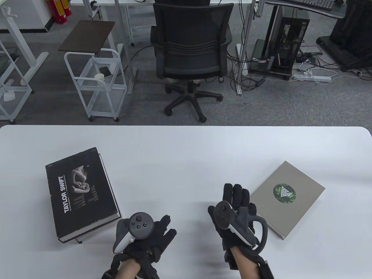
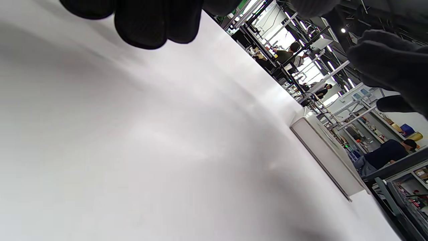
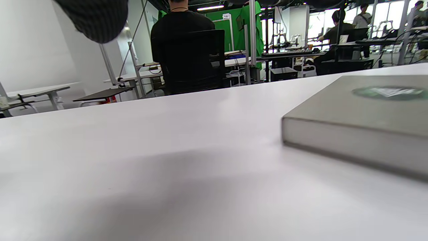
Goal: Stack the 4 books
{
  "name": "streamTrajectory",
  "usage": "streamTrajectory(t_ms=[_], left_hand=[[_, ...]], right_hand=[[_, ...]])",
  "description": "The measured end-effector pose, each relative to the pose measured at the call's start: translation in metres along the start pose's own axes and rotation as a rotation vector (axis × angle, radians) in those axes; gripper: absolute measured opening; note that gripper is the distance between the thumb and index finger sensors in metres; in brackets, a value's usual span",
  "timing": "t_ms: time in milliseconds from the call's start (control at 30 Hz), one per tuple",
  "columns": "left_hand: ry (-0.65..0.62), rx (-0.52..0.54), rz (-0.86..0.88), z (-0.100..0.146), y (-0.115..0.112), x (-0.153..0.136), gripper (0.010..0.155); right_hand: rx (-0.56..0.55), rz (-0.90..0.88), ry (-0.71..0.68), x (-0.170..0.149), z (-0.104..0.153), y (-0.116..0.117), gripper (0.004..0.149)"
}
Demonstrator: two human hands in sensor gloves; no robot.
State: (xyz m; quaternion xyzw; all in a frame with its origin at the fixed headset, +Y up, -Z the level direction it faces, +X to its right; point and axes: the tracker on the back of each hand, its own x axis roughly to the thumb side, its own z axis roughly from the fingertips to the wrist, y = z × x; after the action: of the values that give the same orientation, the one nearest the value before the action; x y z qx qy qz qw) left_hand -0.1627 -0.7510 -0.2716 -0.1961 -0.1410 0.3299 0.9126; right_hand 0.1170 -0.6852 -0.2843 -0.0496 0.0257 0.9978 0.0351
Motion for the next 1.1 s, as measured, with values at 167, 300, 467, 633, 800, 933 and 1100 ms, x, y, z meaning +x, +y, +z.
streamTrajectory(t_ms=[167, 300, 467, 633, 800, 933, 1100], left_hand=[[-0.005, 0.0, 0.011, 0.003, 0.002, 0.0, 0.072], [-0.003, -0.004, 0.024, 0.003, 0.003, -0.003, 0.072], [-0.003, 0.004, 0.034, 0.005, 0.005, -0.004, 0.072], [0.0, 0.002, 0.039, 0.006, 0.005, -0.005, 0.072], [0.006, -0.001, 0.045, 0.007, 0.006, -0.007, 0.072], [0.011, 0.003, 0.052, 0.008, 0.007, -0.008, 0.072], [0.018, 0.002, 0.055, 0.009, 0.008, -0.009, 0.072]], right_hand=[[0.046, 0.044, 0.154, -0.05, -0.008, 0.002, 0.091], [0.128, -0.018, 0.298, -0.088, -0.009, 0.016, 0.09], [0.201, -0.051, 0.382, -0.114, -0.006, 0.031, 0.089], [0.235, -0.027, 0.385, -0.123, 0.0, 0.048, 0.087], [0.278, -0.015, 0.388, -0.126, 0.003, 0.055, 0.086], [0.276, -0.017, 0.38, -0.125, 0.003, 0.055, 0.085], [0.299, -0.002, 0.377, -0.123, 0.002, 0.057, 0.084]])
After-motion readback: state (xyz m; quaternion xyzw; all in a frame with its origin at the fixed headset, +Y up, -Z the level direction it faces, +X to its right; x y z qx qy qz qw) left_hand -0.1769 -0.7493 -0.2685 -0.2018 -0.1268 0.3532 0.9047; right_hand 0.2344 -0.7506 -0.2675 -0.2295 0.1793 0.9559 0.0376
